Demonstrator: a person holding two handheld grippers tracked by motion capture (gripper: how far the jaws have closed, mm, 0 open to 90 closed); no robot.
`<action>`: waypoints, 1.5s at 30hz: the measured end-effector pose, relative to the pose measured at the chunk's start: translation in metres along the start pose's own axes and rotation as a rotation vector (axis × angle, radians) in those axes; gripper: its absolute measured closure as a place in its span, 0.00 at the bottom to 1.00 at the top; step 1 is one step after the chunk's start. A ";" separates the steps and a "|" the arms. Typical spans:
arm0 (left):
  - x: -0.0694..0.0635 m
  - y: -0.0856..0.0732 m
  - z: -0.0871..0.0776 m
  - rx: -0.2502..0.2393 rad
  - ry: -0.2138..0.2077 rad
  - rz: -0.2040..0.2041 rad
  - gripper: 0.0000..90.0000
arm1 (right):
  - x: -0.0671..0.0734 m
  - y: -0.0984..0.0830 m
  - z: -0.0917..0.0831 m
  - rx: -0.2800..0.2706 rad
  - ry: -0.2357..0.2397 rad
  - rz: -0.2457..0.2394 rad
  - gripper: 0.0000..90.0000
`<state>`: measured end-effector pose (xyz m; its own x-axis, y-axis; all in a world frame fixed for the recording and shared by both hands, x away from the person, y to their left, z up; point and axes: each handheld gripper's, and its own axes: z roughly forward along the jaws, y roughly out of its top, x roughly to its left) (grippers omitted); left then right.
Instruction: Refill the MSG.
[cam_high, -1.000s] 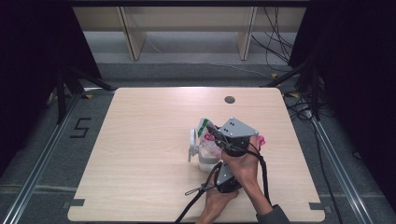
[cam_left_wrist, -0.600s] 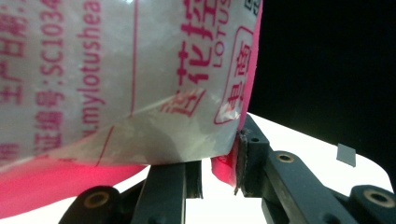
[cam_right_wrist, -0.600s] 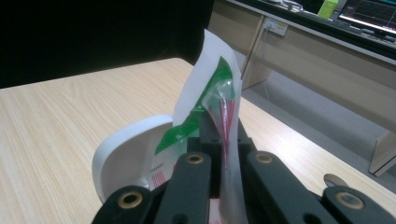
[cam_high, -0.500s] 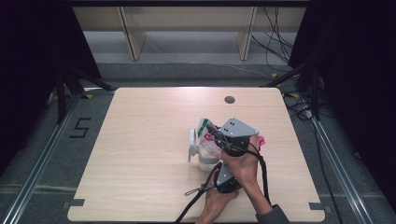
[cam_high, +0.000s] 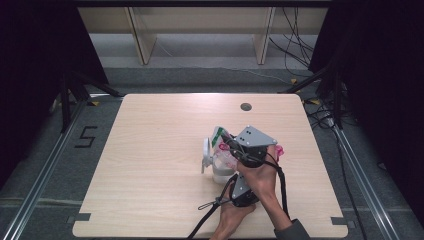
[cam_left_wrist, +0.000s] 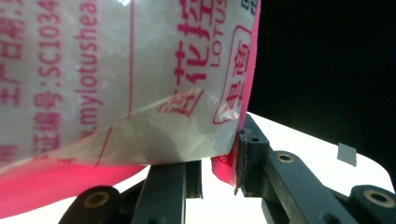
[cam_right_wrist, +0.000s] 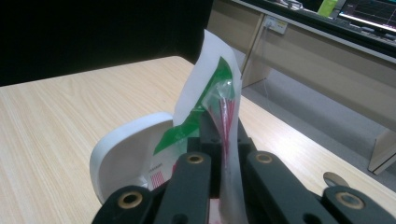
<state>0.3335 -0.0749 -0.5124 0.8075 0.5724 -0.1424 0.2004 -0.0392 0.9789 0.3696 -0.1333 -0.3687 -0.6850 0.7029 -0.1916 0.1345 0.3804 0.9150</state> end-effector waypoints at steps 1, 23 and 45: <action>0.001 0.000 0.000 0.005 0.005 0.015 0.83 | 0.000 0.000 0.000 -0.003 0.010 0.006 1.00; -0.001 0.002 0.000 -0.006 -0.005 0.010 0.83 | 0.001 0.002 -0.002 -0.005 0.013 0.013 1.00; 0.002 0.003 0.005 -0.017 -0.013 0.017 0.83 | -0.001 0.003 0.000 -0.012 0.000 -0.032 1.00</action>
<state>0.3381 -0.0781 -0.5108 0.8178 0.5612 -0.1277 0.1774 -0.0348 0.9835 0.3707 -0.1328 -0.3663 -0.6889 0.6903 -0.2211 0.1039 0.3959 0.9124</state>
